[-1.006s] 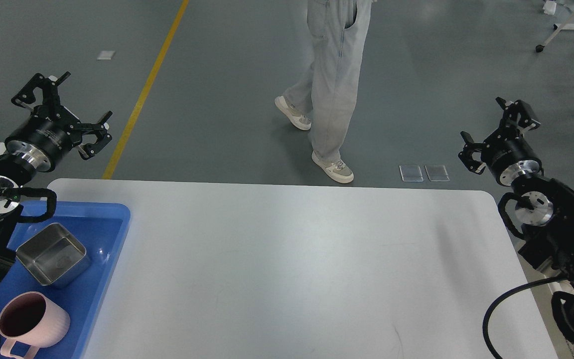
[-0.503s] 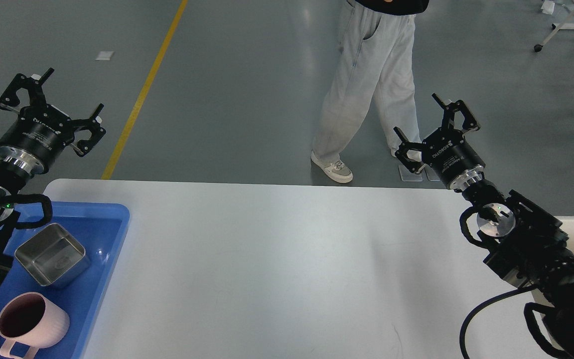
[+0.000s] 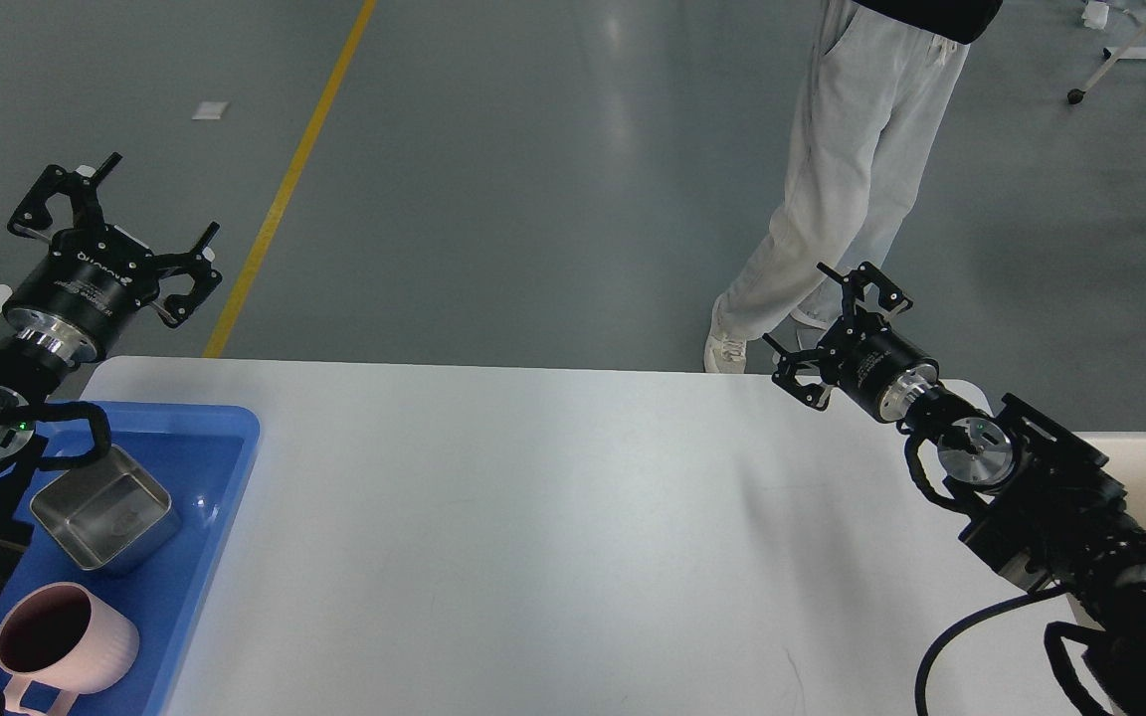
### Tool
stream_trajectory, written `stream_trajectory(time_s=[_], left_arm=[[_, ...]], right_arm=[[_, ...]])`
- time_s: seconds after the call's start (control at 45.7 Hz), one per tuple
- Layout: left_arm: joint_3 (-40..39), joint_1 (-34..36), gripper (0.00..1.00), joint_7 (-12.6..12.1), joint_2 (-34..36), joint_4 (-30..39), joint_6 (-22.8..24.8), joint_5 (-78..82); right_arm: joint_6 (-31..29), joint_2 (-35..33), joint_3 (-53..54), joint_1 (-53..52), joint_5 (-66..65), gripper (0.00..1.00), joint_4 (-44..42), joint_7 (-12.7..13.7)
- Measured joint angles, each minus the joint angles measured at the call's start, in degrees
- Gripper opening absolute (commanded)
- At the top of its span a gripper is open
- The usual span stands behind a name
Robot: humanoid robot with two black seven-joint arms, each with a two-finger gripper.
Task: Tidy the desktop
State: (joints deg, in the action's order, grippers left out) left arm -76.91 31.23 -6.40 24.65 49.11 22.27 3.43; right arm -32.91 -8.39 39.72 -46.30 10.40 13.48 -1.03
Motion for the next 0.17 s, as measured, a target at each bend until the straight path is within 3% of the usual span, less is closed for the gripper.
stream_trajectory(time_s=[0.175], left_arm=[[-0.1,-0.2,0.98,0.1,0.0,-0.6,0.2,-0.6]], right_arm=[[-0.5,0.2,5.4,0.3,3.3,1.0,0.4,-0.1]])
